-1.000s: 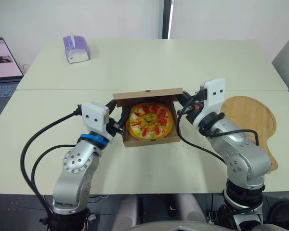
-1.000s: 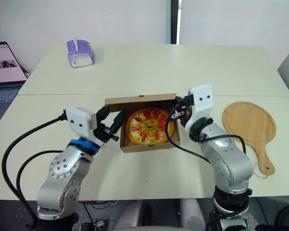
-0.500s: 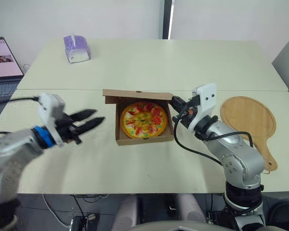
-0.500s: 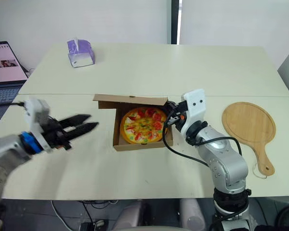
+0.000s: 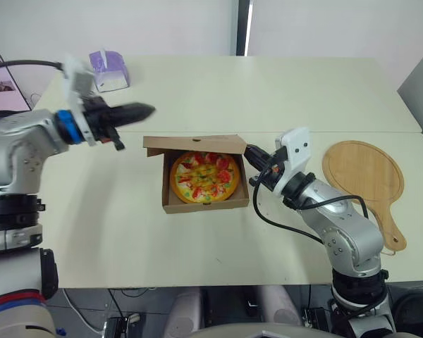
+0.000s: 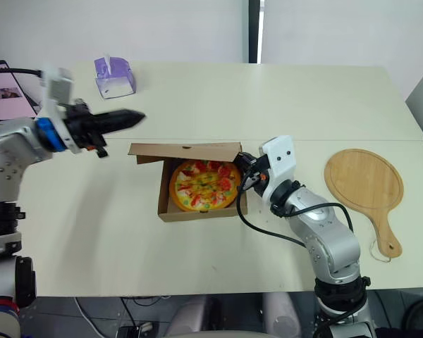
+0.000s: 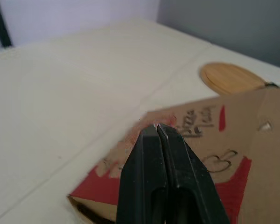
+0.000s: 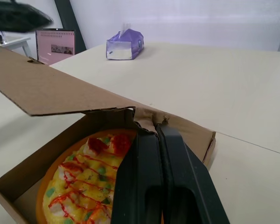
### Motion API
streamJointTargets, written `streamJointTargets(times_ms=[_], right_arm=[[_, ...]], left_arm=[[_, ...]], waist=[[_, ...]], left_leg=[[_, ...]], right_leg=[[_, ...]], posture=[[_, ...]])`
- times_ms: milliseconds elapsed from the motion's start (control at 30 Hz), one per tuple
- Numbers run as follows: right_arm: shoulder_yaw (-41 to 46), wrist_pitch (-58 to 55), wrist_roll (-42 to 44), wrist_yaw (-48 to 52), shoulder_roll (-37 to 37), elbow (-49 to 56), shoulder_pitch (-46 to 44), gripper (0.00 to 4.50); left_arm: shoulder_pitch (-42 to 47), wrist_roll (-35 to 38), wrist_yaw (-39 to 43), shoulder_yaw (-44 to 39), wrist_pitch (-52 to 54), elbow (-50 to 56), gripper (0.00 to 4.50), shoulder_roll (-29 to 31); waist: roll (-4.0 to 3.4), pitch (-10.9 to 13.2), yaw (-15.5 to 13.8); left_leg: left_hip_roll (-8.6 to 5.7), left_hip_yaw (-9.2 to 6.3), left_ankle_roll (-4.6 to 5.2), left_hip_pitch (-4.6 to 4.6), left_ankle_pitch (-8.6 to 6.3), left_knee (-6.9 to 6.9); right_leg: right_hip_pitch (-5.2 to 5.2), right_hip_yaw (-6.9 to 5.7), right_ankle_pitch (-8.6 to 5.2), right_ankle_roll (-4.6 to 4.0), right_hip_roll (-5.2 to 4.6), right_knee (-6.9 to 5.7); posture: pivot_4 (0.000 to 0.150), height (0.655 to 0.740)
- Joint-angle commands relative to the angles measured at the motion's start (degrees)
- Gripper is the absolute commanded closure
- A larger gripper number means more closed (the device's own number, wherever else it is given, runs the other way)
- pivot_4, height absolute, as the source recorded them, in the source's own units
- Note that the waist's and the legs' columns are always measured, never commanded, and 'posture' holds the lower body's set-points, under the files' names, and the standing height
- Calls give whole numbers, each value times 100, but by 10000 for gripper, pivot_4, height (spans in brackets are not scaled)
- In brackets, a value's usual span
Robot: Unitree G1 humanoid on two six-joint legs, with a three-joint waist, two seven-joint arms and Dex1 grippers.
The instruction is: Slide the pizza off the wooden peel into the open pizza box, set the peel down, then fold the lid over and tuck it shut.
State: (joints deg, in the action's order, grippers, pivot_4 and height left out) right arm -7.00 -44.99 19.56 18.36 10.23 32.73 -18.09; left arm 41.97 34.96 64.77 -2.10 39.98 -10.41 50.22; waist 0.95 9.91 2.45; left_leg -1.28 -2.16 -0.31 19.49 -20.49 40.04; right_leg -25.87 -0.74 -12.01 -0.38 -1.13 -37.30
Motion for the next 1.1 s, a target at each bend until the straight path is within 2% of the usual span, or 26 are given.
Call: streamJointTargets(times_ms=[33, 100, 200, 367, 500, 567, 700, 800, 967, 1100], right_arm=[[-110, -138, 373, 393, 130, 26, -19, 45000], [-74, -240, 543, 587, 254, 0, -51, 45000], [-9, -446, 832, 880, 472, -30, -121, 38224], [51, -757, 1253, 1589, 1231, 37, -175, 20939], [202, -757, 1598, 2413, 2106, 105, -134, 20939], [241, -521, 1600, 3065, 2777, 40, -133, 20939], [437, -89, 1562, 3477, 3189, -493, -385, 20939], [722, 476, 1398, 3351, 2906, -1425, -1057, 26631], [602, 1219, 877, 3312, 2550, -2639, -2025, 43816], [182, 1647, 292, 3375, 2408, -3210, -2222, 44463]], left_arm=[[145, -326, 400, 228, -134, -80, 44896, 145], [222, -469, 495, 316, -228, -162, 44896, 96], [364, -602, 587, 375, -269, -274, 45000, -10], [509, -883, 783, 520, -459, -471, 45000, -100], [533, -1071, 862, 617, -597, -522, 45000, -191], [456, -1168, 920, 691, -691, -485, 45000, -226], [401, -1259, 967, 726, -759, -457, 45000, -291], [415, -1317, 982, 704, -787, -459, 45000, -311], [396, -1427, 1044, 706, -884, -486, 45000, -291], [389, -1467, 1044, 693, -921, -497, 45000, -314]], waist=[[0, 0, 11], [1, 0, 11], [2, 1, -5], [1, 1, -57], [4, 3, -83], [8, 5, -90], [27, 16, -97], [31, 19, -67], [31, 19, -87], [31, 18, -90]], left_leg=[[0, 0, 1, 1, 0, -1], [0, -1, 12, 3, -6, -1], [0, -3, 17, 6, -8, 0], [0, -5, 19, 11, -9, 0], [-2, -12, 19, 25, -8, 3], [-2, -13, 19, 32, -9, 4], [-2, -14, 27, 34, -13, 5], [-1, -9, 32, 29, -14, 8], [1, -6, 24, 28, -1, 11], [0, -5, 11, 37, 6, 10]], right_leg=[[-1, 0, 0, 0, 0, 2], [-1, -1, 0, 0, 0, 5], [0, -4, 0, 0, 0, 6], [-1, -8, 0, 1, -1, 13], [-2, -18, 1, 2, -3, 25], [-6, -21, 1, 3, -4, 28], [-5, -24, 1, 3, -6, 30], [-5, -18, 2, 4, -5, 20], [-7, -17, 4, 3, -6, 11], [-14, -18, 5, 2, -11, 13]], posture=[[1500, 7400], [1500, 7400], [1500, 7400], [1500, 7400], [1500, 7400], [1500, 7400], [1500, 7400], [1500, 7400], [1500, 7400], [1500, 7400]])
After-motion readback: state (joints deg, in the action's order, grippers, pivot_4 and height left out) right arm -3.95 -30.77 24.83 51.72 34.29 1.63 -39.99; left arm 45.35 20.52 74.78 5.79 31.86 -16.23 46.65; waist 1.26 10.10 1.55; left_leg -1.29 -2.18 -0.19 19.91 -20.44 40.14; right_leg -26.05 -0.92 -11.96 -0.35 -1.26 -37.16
